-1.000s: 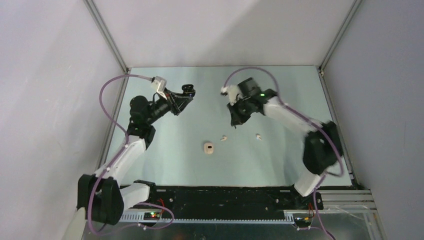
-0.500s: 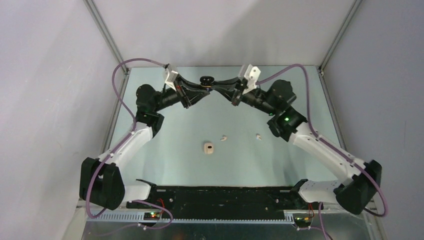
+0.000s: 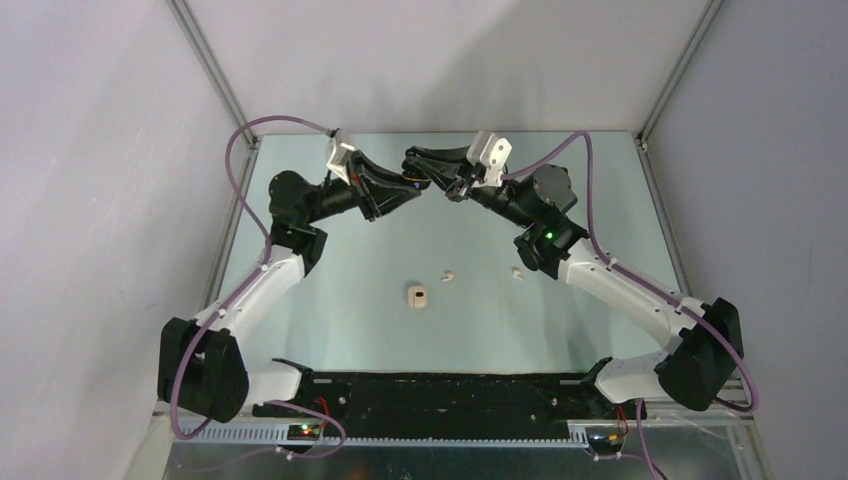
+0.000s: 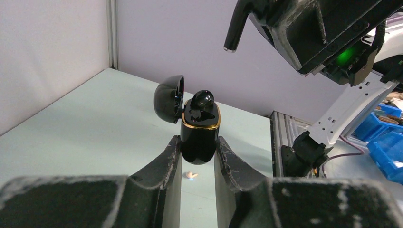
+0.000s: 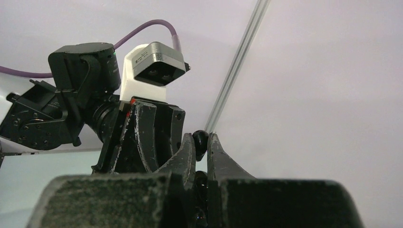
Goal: Insert the wireless bluetooth earbuds into the charging case
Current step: Insert the left earbud into the left side groove of the charging case.
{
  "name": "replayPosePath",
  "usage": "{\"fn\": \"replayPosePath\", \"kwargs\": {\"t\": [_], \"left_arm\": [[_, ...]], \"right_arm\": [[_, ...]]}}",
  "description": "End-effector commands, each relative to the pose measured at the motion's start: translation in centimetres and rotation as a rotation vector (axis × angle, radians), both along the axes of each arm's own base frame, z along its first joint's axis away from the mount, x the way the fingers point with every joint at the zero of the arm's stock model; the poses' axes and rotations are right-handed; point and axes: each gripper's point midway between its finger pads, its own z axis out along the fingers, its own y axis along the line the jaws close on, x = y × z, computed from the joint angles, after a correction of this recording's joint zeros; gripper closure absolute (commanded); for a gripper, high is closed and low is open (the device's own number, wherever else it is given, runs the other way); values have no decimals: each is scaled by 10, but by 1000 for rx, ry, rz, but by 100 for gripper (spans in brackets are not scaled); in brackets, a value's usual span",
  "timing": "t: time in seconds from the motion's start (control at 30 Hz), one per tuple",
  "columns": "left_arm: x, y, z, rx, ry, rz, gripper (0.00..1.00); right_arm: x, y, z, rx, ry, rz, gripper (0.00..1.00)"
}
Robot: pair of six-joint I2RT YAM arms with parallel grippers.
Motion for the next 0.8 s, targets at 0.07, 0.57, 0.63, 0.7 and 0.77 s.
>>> {"fn": "replayPosePath", "kwargs": {"t": [0.07, 0.57, 0.63, 0.7, 0.77], "left_arm": [[-7, 4, 27, -42, -66, 15, 100], [-1, 9, 32, -66, -56, 64, 100], [-2, 10, 33, -67, -60, 65, 100], [-2, 10, 34, -67, -63, 64, 100], [-4, 11, 35, -67, -68, 62, 100]], "right_arm": [[-4, -1, 23, 61, -49, -18, 100], [2, 7, 5, 14, -4, -91, 100], [4, 7, 4, 13, -1, -107, 100], [6, 8, 3, 11, 7, -117, 100], [8, 8, 0, 11, 19, -125, 100]]}}
